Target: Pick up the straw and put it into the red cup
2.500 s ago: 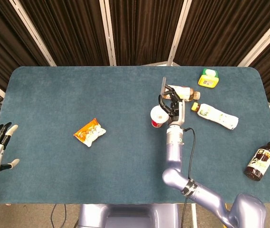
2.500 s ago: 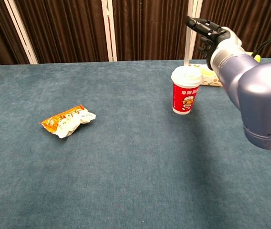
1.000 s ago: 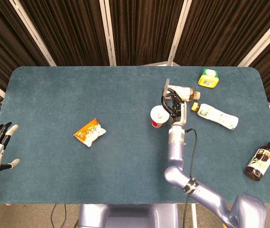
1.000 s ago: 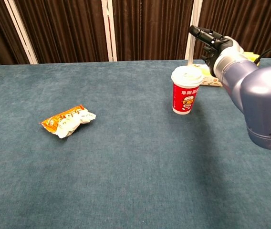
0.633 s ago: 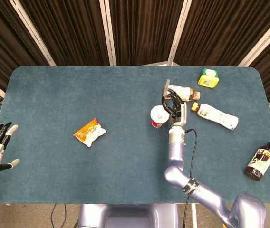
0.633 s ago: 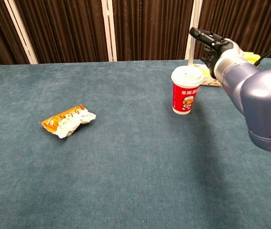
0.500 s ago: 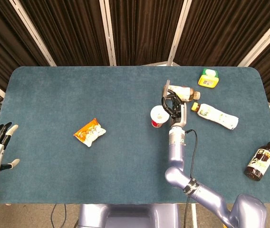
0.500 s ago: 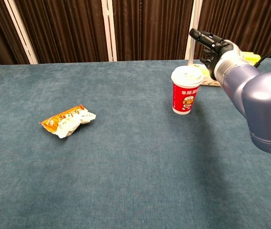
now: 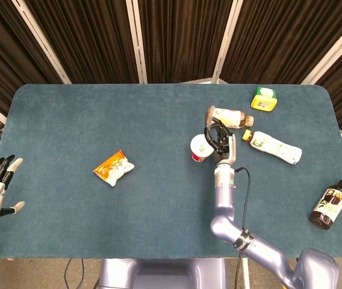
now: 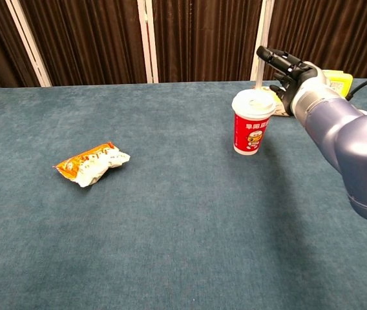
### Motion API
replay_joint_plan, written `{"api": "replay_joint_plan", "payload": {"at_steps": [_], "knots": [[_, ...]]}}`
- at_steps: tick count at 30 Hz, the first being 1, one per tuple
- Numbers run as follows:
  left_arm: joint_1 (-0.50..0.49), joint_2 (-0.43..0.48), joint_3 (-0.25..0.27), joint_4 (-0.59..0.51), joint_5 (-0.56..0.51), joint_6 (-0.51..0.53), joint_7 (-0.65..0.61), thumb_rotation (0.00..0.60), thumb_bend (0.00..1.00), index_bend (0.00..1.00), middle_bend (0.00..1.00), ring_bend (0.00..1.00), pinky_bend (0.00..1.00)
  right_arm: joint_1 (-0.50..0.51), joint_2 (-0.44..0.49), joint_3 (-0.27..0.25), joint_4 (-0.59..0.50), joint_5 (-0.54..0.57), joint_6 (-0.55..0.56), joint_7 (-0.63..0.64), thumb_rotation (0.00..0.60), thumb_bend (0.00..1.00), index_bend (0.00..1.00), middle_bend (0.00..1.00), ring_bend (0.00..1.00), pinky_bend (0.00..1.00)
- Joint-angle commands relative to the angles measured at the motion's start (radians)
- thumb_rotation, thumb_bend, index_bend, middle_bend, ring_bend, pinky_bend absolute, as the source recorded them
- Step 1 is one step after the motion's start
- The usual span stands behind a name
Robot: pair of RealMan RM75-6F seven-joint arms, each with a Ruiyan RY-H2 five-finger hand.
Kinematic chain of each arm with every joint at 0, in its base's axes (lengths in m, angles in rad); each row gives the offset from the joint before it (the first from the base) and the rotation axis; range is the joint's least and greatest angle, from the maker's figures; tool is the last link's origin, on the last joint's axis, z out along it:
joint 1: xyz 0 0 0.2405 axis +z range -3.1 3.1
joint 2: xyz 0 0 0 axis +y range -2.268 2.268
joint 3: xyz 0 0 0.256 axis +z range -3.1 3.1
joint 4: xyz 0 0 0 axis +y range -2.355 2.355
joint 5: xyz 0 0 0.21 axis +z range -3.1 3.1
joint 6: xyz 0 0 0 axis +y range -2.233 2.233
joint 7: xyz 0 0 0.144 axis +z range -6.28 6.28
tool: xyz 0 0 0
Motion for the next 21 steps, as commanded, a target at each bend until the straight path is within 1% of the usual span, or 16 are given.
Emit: {"api": "replay_joint_plan", "payload": {"at_steps": [1,6,9,21], "knots": [[0.000,0.000,0.000,0.000,0.000,0.000,0.000,0.600,0.08,0.00,0.00,0.00,0.00,-0.008,0.003,-0.006,-0.006,-0.007,-0.005,0.010,0.600,0.34,0.61,0.22,0.00,0.00],[0.000,0.000,0.000,-0.001,-0.001,0.000,0.001,0.600,0.09,0.00,0.00,0.00,0.00,-0.022,0.011,-0.018,-0.019,-0.023,-0.009,0.025,0.600,0.34,0.50,0.18,0.00,0.00],[0.000,0.000,0.000,-0.001,-0.001,0.000,0.002,0.600,0.08,0.00,0.00,0.00,0.00,-0.029,0.015,-0.023,-0.026,-0.034,-0.008,0.032,0.600,0.34,0.46,0.17,0.00,0.00],[0.000,0.000,0.000,-0.002,-0.001,0.000,0.002,0.600,0.08,0.00,0.00,0.00,0.00,-0.050,0.027,-0.042,-0.046,-0.059,-0.017,0.057,0.600,0.33,0.43,0.15,0.00,0.00]]}}
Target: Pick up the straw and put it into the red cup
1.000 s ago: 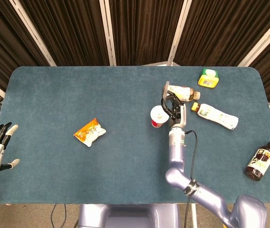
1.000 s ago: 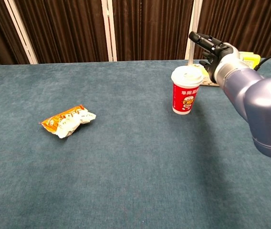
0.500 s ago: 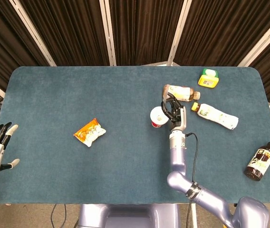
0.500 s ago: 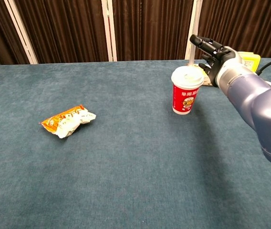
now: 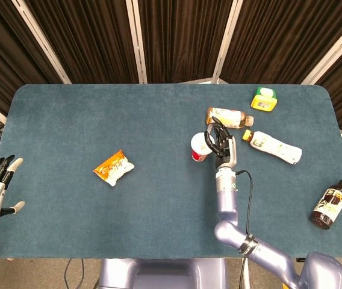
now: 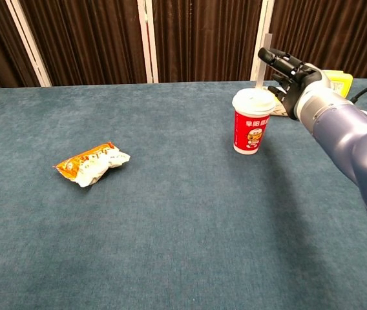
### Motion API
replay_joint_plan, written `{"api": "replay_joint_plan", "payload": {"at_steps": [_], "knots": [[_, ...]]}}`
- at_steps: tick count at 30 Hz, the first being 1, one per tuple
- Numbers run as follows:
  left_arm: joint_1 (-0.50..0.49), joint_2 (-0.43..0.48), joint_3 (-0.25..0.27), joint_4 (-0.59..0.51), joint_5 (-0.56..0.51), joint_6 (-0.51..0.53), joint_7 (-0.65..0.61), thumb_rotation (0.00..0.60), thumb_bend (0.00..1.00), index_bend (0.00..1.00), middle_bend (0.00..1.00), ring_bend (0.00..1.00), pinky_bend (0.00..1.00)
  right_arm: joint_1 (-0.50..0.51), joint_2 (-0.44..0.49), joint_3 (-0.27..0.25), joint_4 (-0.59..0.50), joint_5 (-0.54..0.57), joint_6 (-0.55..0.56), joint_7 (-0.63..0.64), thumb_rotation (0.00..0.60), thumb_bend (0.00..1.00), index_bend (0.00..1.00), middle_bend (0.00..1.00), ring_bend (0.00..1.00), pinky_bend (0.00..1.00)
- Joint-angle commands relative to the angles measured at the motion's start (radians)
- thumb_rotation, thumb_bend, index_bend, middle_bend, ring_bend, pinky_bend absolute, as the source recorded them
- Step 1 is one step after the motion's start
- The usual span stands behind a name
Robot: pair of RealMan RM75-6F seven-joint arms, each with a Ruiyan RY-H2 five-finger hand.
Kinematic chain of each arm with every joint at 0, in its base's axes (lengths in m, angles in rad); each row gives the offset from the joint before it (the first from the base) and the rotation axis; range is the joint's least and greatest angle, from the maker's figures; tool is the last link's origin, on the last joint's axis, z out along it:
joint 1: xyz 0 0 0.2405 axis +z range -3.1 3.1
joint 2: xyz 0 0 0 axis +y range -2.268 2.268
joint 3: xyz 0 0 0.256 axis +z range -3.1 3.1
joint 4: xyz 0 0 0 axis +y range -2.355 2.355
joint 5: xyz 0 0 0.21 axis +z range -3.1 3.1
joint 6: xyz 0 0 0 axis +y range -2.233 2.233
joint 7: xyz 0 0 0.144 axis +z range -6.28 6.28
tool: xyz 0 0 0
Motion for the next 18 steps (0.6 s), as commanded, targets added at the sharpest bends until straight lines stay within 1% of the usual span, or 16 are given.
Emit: {"api": "replay_joint_plan", "payload": {"at_steps": [1,4,9,12,14,18], "knots": [[0.000,0.000,0.000,0.000,0.000,0.000,0.000,0.600,0.08,0.00,0.00,0.00,0.00,-0.003,0.002,-0.002,-0.004,-0.004,0.000,0.003,0.600,0.33,0.43,0.15,0.00,0.00],[0.000,0.000,0.000,0.000,0.000,0.000,0.000,0.600,0.09,0.00,0.00,0.00,0.00,-0.008,0.006,-0.006,-0.008,-0.010,0.003,0.004,0.600,0.30,0.38,0.12,0.00,0.00],[0.000,0.000,0.000,0.000,0.000,0.000,0.000,0.600,0.08,0.00,0.00,0.00,0.00,-0.030,0.024,-0.023,-0.028,-0.029,0.008,0.008,0.600,0.19,0.20,0.02,0.00,0.00],[0.000,0.000,0.000,0.000,0.000,0.000,0.000,0.600,0.08,0.00,0.00,0.00,0.00,-0.044,0.034,-0.032,-0.040,-0.043,0.020,0.007,0.600,0.14,0.12,0.00,0.00,0.00],[0.000,0.000,0.000,0.000,0.000,0.000,0.001,0.600,0.09,0.00,0.00,0.00,0.00,-0.053,0.043,-0.038,-0.050,-0.052,0.026,0.006,0.600,0.11,0.09,0.00,0.00,0.00],[0.001,0.000,0.000,-0.001,0.000,0.002,0.002,0.600,0.08,0.00,0.00,0.00,0.00,-0.077,0.070,-0.056,-0.082,-0.072,0.031,0.002,0.600,0.11,0.08,0.00,0.00,0.00]]}}
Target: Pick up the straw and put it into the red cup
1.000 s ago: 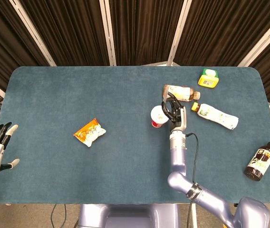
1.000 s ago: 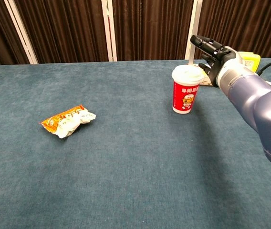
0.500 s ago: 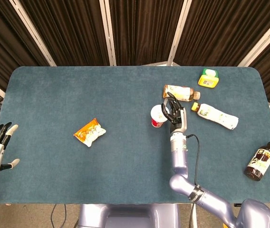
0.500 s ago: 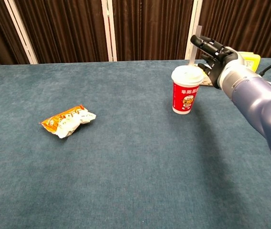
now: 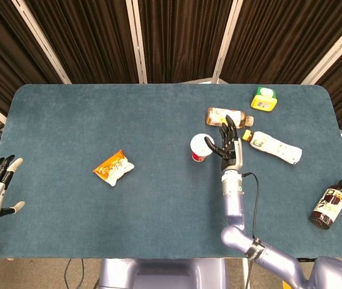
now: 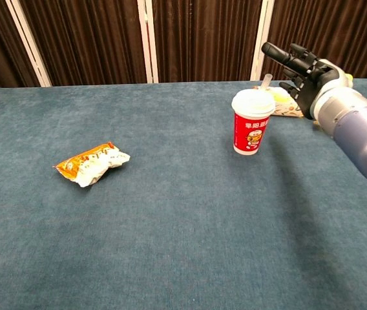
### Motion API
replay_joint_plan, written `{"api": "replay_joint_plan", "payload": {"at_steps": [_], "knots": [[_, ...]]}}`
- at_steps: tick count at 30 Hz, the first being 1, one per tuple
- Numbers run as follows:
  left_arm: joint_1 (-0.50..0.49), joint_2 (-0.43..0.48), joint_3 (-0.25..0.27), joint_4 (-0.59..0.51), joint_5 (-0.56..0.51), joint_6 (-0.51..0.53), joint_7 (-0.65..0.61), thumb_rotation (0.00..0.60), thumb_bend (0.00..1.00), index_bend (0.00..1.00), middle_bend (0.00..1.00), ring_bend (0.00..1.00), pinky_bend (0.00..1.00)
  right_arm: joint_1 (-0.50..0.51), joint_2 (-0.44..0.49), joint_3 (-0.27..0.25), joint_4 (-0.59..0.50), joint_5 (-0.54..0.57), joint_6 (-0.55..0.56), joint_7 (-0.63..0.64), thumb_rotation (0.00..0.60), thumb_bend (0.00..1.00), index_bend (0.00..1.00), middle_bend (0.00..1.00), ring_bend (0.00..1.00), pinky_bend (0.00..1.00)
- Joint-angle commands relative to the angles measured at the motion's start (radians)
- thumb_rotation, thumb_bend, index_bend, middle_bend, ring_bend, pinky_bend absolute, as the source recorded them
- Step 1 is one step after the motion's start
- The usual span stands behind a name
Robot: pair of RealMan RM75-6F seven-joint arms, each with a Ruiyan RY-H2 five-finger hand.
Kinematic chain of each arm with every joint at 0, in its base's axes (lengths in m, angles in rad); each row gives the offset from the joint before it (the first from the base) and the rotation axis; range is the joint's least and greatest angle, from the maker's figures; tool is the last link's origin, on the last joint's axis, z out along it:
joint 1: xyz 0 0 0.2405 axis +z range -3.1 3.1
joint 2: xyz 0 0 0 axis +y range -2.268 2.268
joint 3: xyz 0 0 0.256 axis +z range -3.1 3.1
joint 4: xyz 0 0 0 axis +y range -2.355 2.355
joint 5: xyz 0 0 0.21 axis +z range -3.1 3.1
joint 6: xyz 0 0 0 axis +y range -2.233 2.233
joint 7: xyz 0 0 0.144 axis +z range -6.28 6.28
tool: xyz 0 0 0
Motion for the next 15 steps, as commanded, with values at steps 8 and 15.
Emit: {"api": "replay_joint_plan", "payload": {"at_steps": [8,15], "knots": [[0.001,-0.001,0.000,0.003,0.002,0.002,-0.002,0.600,0.08,0.00,0.00,0.00,0.00,-0.073,0.131,-0.026,-0.115,-0.051,0.047,-0.093,0.600,0.12,0.08,0.00,0.00,0.00],[0.002,-0.003,0.001,0.003,0.004,0.005,-0.001,0.600,0.09,0.00,0.00,0.00,0.00,-0.148,0.332,-0.072,-0.226,-0.052,0.067,-0.350,0.600,0.11,0.08,0.00,0.00,0.00]]}}
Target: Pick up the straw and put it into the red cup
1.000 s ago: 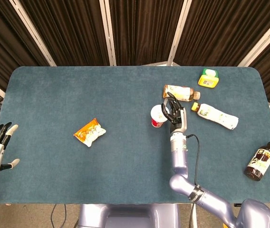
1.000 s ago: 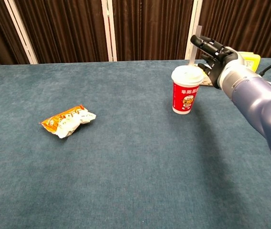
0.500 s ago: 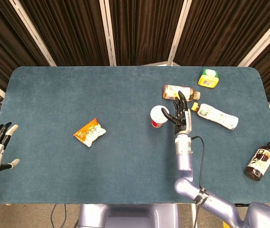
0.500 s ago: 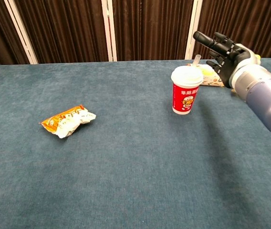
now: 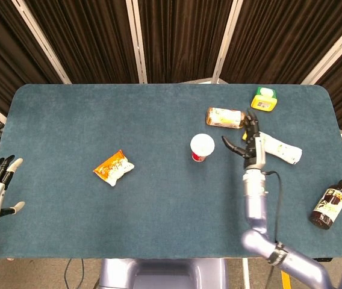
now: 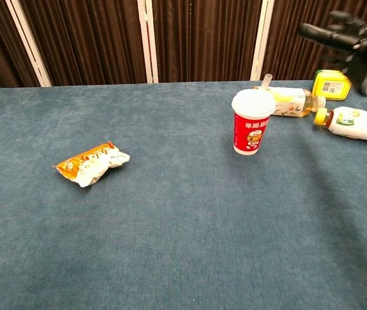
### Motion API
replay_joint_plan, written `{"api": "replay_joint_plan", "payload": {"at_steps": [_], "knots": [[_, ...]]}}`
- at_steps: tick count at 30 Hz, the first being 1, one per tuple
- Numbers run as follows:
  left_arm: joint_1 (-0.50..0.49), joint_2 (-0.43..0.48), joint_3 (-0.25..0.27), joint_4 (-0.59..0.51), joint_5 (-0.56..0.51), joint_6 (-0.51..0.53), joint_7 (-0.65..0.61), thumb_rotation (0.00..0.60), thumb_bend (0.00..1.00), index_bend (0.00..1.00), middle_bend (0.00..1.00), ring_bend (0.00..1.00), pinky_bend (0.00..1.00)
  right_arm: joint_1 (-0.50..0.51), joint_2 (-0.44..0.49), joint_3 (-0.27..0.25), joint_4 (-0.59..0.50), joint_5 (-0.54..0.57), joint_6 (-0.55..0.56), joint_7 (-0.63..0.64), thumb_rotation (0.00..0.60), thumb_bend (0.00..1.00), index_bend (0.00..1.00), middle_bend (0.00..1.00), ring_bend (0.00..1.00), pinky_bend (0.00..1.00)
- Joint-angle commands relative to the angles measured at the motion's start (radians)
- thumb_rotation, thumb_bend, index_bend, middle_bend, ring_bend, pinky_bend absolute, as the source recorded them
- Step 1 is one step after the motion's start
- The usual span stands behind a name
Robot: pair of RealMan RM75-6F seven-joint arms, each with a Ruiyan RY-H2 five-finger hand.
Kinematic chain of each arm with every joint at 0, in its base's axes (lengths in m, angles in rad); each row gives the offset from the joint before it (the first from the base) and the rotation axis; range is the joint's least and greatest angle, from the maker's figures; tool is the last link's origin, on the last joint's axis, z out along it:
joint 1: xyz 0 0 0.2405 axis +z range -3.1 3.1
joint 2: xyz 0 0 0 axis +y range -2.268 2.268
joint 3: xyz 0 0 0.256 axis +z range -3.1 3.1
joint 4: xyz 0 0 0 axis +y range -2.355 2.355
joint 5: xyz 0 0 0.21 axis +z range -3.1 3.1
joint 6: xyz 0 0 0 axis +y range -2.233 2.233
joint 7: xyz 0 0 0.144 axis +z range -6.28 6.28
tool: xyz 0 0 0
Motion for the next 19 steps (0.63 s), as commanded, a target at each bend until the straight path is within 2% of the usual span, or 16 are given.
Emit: {"api": "replay_joint_plan", "payload": {"at_steps": [1,6,10,13,19], "knots": [[0.001,-0.001,0.000,-0.001,0.000,0.001,0.001,0.600,0.09,0.00,0.00,0.00,0.00,-0.066,0.171,-0.057,-0.099,0.000,0.002,-0.217,0.600,0.11,0.08,0.00,0.00,0.00],[0.001,-0.002,0.000,-0.002,0.000,0.003,0.002,0.600,0.09,0.00,0.00,0.00,0.00,-0.125,0.339,-0.141,-0.191,0.001,0.025,-0.470,0.600,0.10,0.08,0.00,0.00,0.00],[0.002,-0.003,-0.001,-0.002,-0.002,0.003,0.003,0.600,0.08,0.00,0.00,0.00,0.00,-0.171,0.431,-0.239,-0.216,-0.057,0.077,-0.653,0.600,0.10,0.08,0.00,0.00,0.00],[0.002,-0.003,-0.002,-0.003,-0.004,0.002,0.004,0.600,0.08,0.00,0.00,0.00,0.00,-0.195,0.464,-0.315,-0.197,-0.133,0.134,-0.787,0.600,0.09,0.08,0.00,0.00,0.00],[0.001,-0.003,-0.003,-0.006,-0.007,0.001,0.004,0.600,0.08,0.00,0.00,0.00,0.00,-0.235,0.479,-0.409,-0.173,-0.228,0.201,-0.898,0.600,0.09,0.08,0.00,0.00,0.00]]}}
